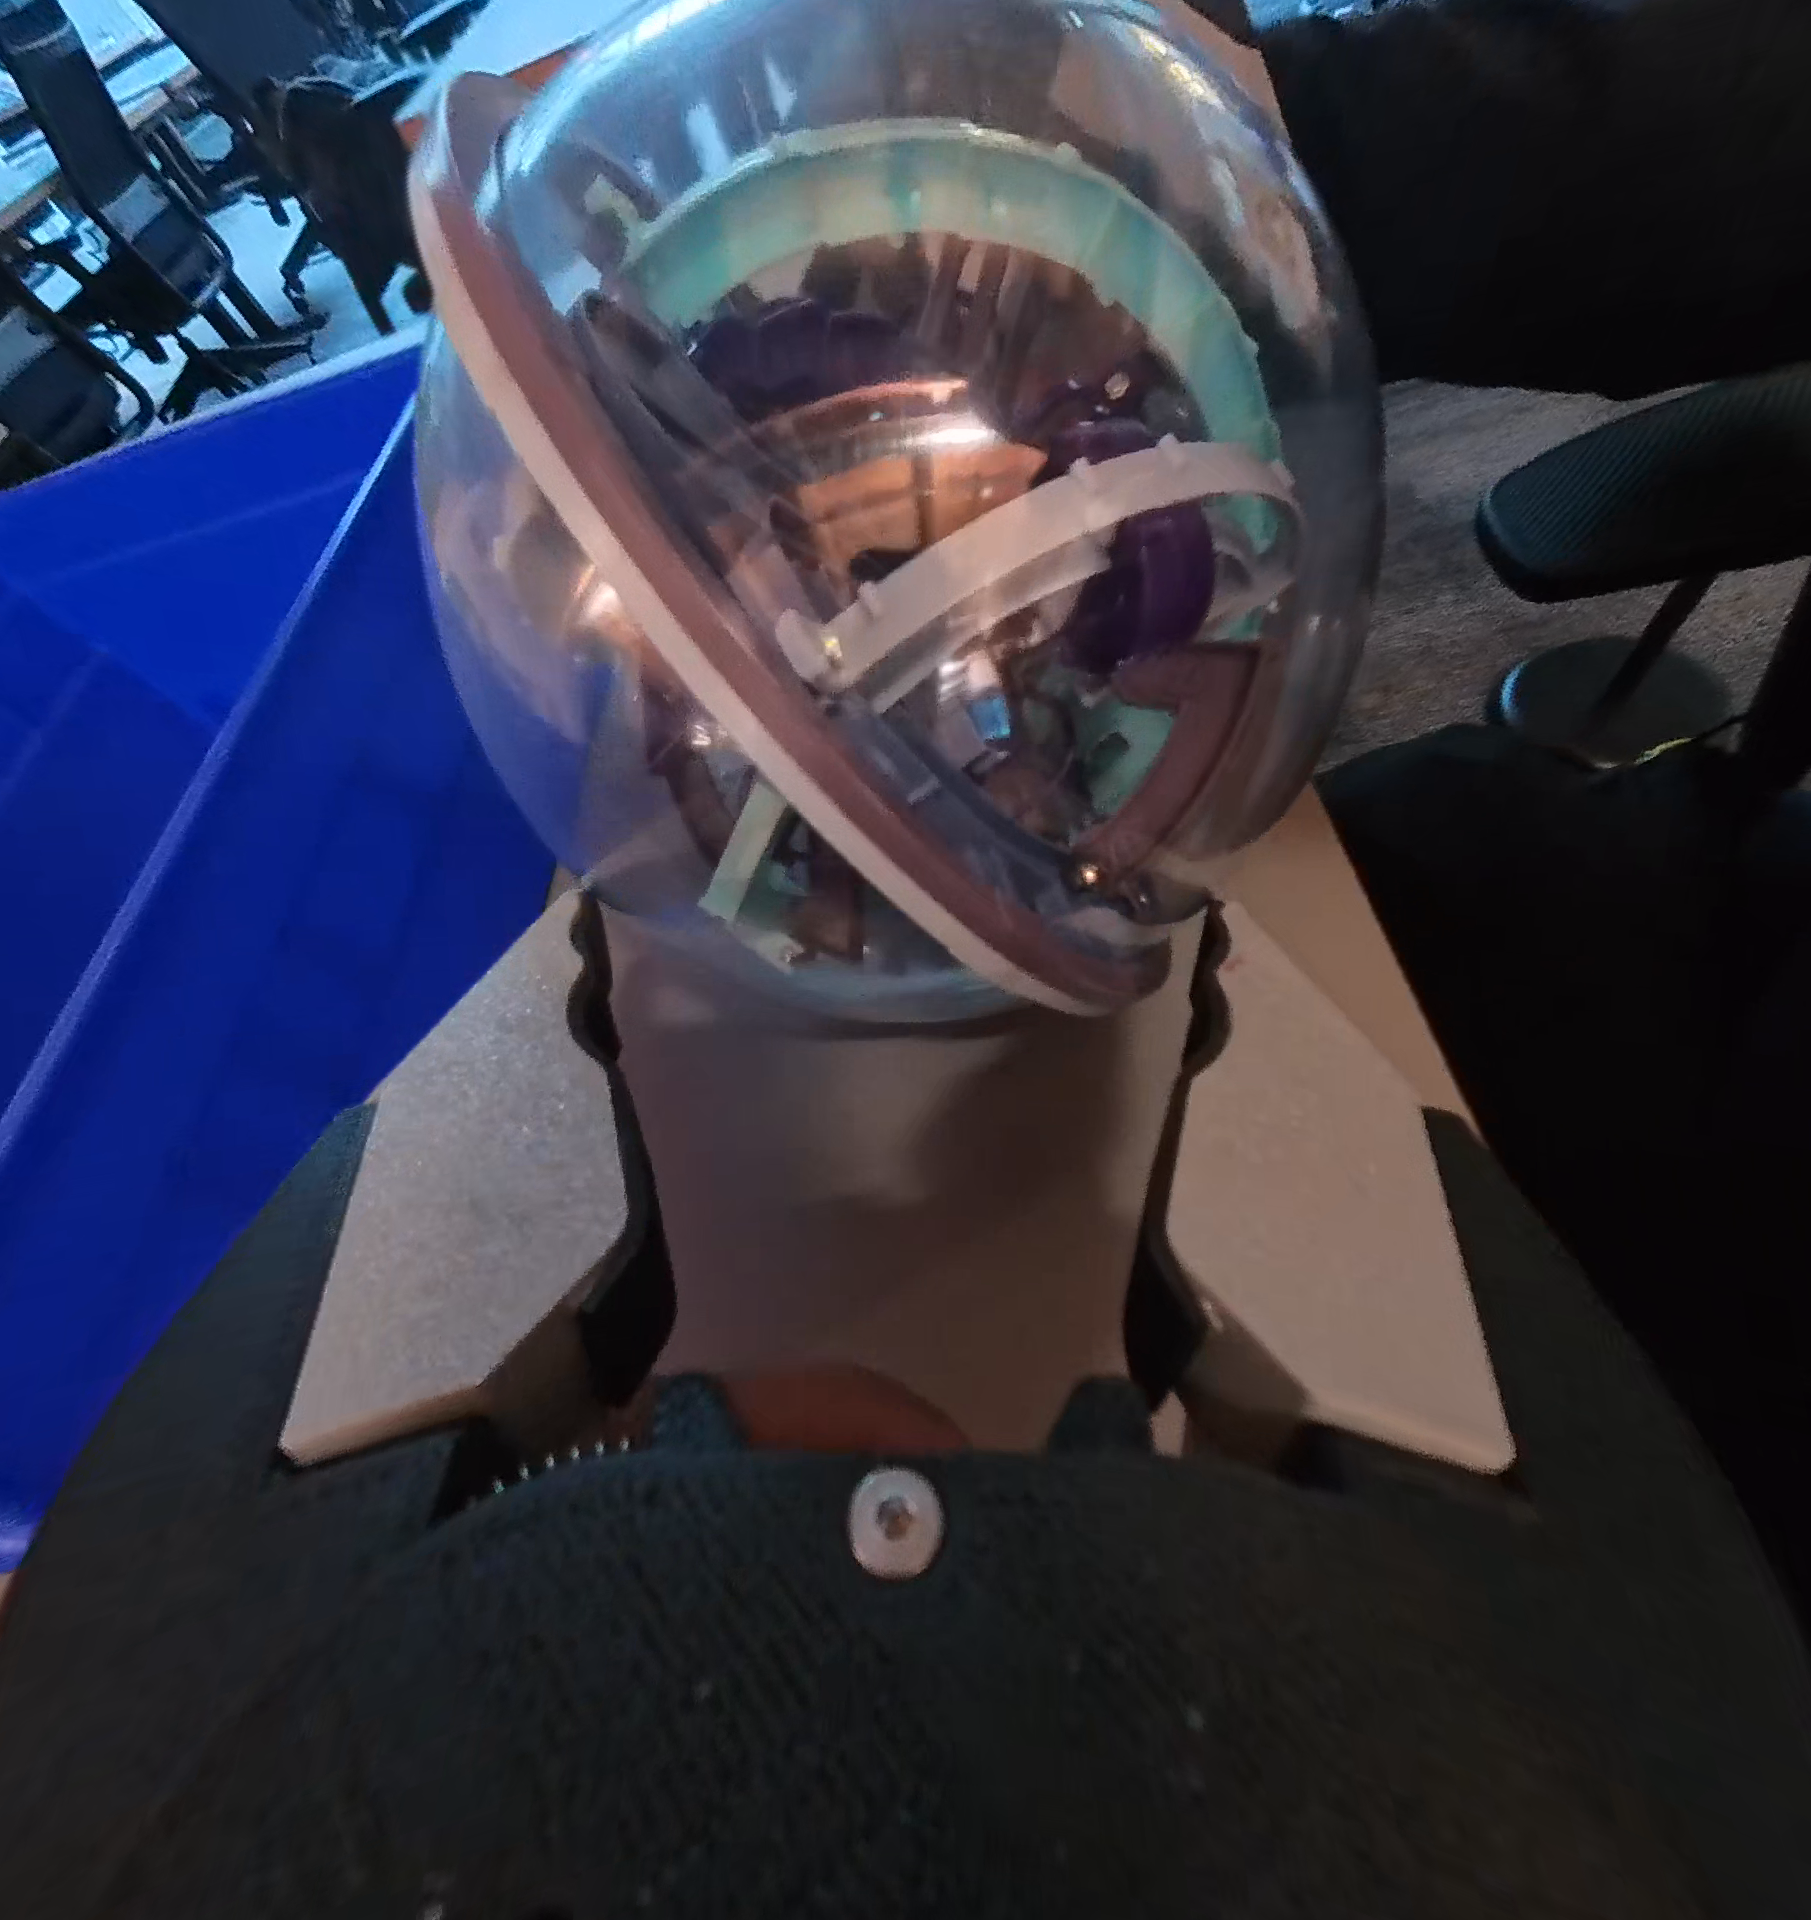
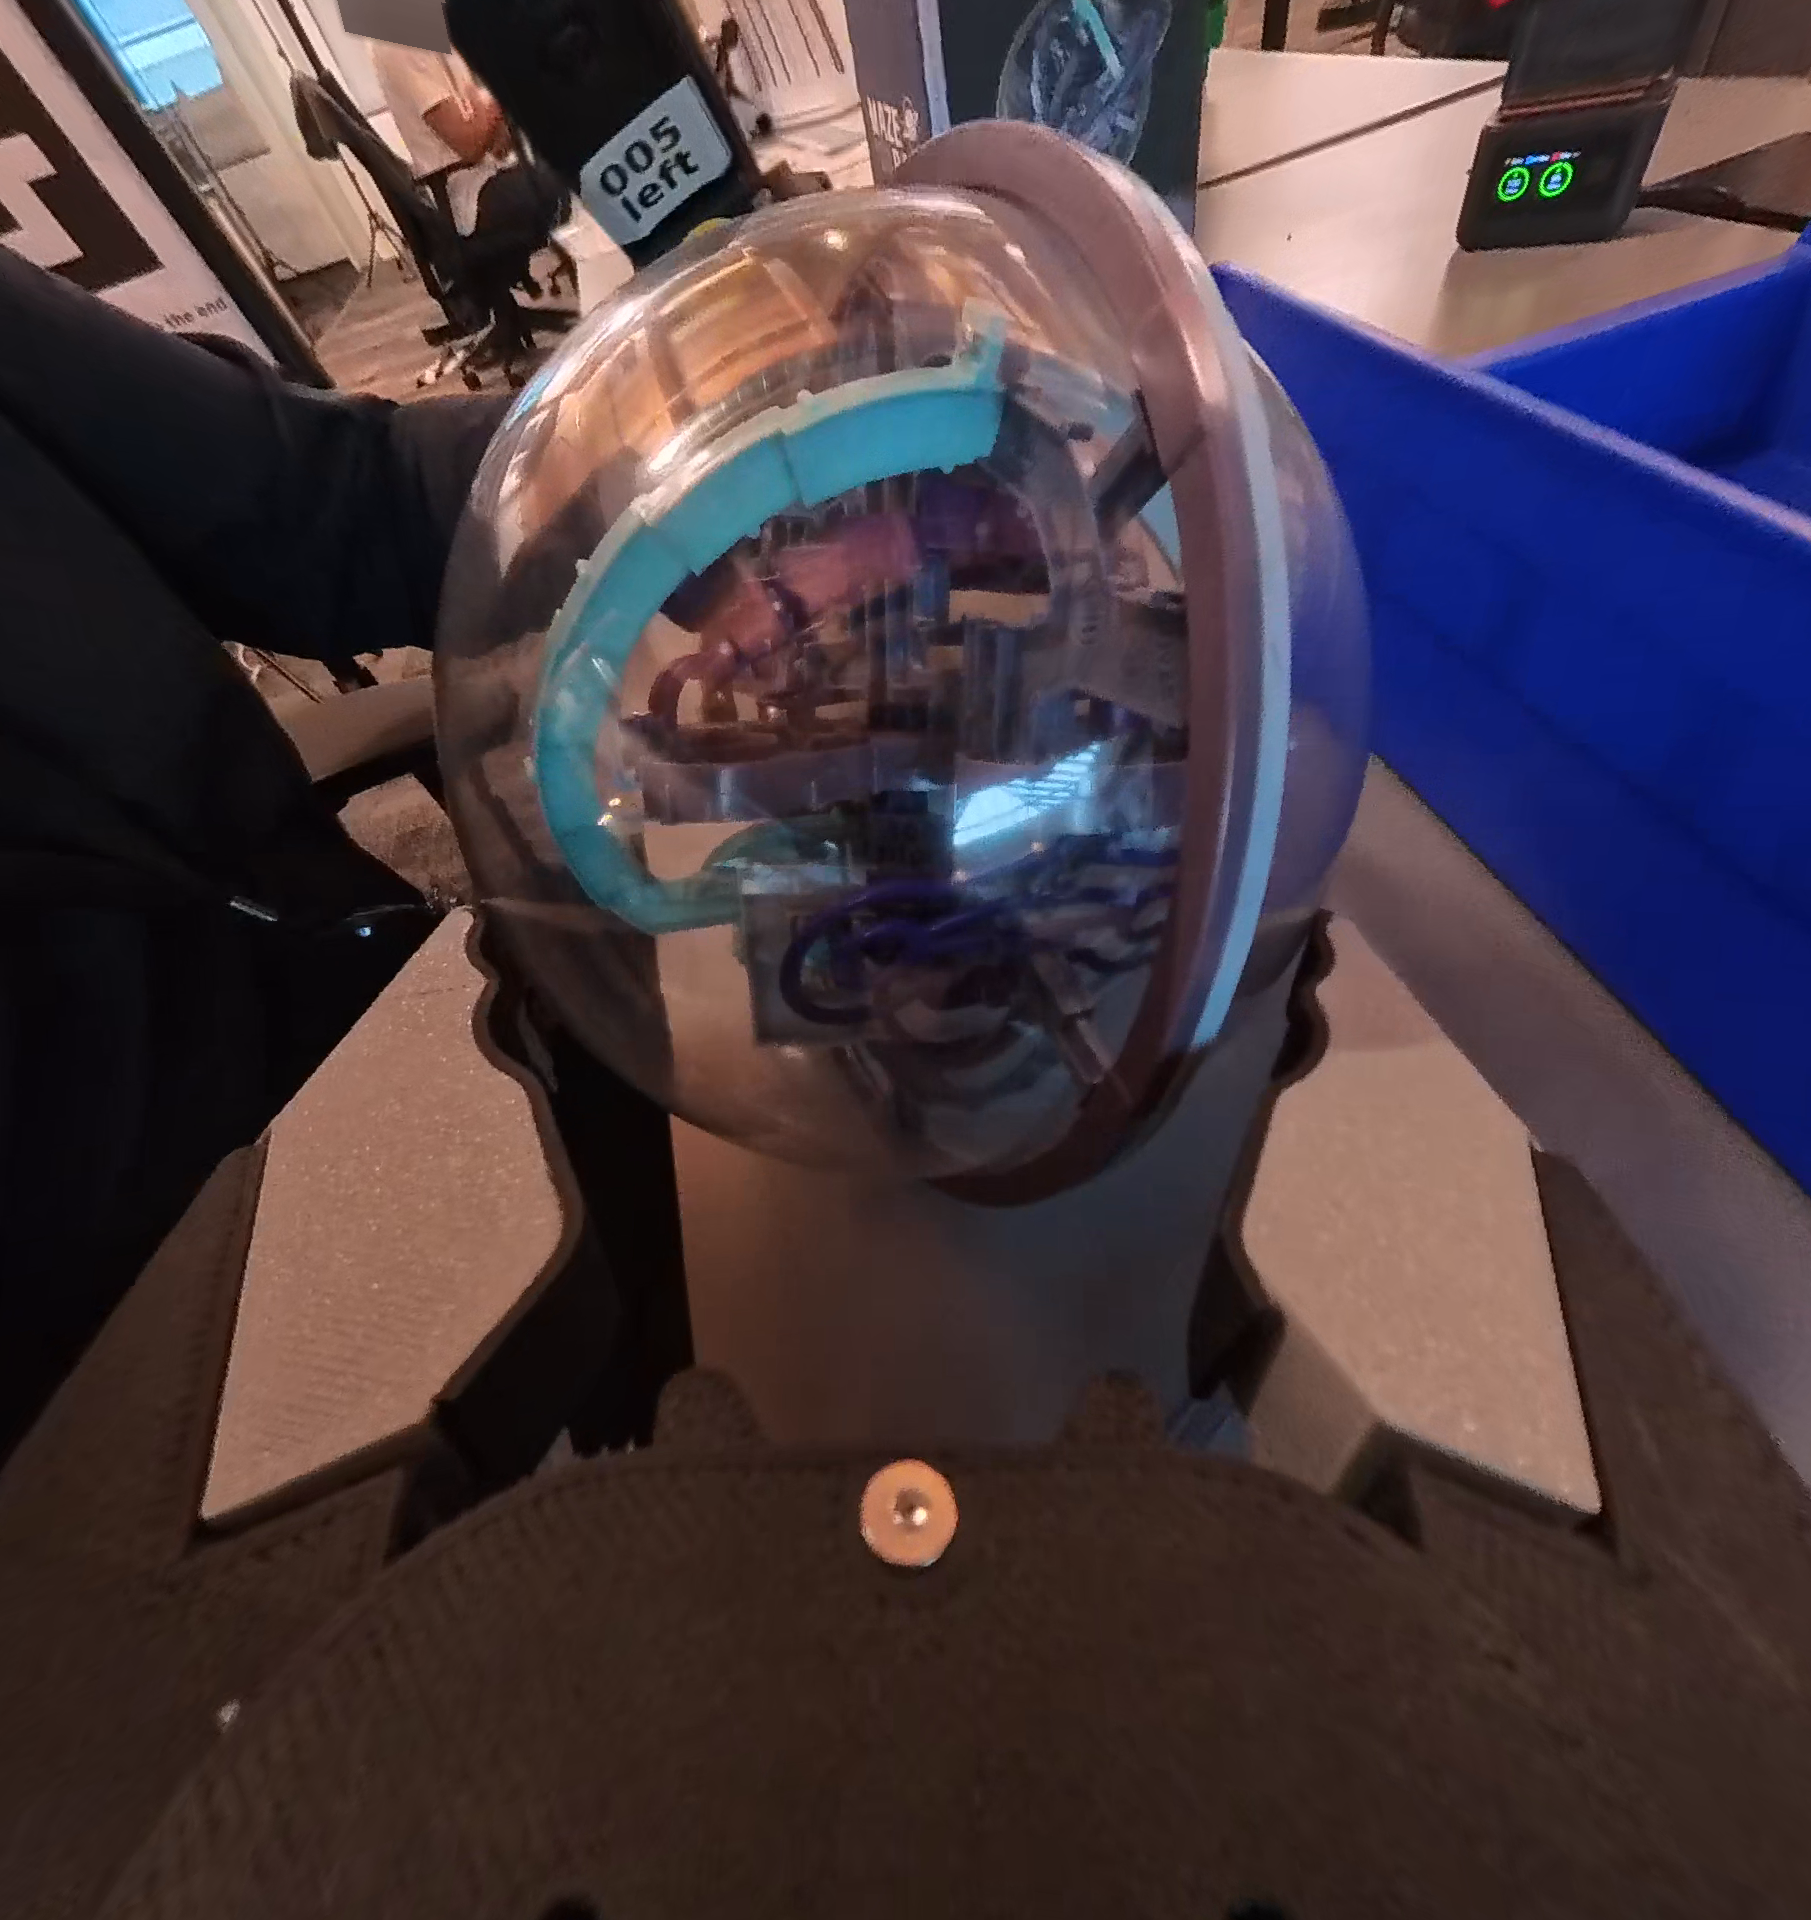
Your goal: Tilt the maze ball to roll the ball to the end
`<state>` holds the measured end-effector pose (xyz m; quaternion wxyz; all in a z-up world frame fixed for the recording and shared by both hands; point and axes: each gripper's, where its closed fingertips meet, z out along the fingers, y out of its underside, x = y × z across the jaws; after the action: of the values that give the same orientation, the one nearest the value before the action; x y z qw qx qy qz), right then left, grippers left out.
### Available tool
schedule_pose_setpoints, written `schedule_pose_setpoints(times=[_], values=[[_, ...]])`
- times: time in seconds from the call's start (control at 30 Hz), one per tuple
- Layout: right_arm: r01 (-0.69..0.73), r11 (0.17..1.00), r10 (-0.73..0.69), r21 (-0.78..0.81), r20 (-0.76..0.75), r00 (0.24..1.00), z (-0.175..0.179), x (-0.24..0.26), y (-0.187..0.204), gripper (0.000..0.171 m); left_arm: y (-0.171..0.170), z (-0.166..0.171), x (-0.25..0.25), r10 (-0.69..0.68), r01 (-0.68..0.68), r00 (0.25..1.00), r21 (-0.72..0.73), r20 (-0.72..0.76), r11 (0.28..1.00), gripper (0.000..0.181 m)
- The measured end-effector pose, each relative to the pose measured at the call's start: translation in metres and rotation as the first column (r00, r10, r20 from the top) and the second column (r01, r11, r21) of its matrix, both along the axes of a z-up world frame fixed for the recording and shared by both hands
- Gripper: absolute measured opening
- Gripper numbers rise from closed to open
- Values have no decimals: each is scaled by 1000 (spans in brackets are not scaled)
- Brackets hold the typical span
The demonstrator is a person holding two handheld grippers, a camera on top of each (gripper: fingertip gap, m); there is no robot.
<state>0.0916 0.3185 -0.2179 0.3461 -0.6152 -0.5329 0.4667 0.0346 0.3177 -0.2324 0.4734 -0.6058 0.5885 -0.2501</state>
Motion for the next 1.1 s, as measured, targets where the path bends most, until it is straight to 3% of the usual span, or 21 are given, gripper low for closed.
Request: schedule_pose_setpoints(times=[0.17,0.3,0.37,0.57,0.87,1.1], values=[[8,1000,-8,7,-7,1000,-1,5,-5,142,-7,10,5,-33,40,995,-74,92,997,113],[14,999,-13,30,-19,1000,0,7,-8,142,-17,19,6,-71,118,976,-233,204,965,119],[26,999,-25,27,-40,999,3,8,-6,140,-11,6,5,-48,78,989,-217,138,973,107],[51,998,-49,34,-40,998,1,11,-3,140,4,-22,14,57,-56,993,15,-105,998,111],[19,999,-21,50,38,999,-8,16,-14,140,-8,-4,18,-12,12,1000,18,8,1000,118],[122,954,-144,273,59,988,9,18,5,148,-6,5,12,-10,14,998,-53,67,998,115]])
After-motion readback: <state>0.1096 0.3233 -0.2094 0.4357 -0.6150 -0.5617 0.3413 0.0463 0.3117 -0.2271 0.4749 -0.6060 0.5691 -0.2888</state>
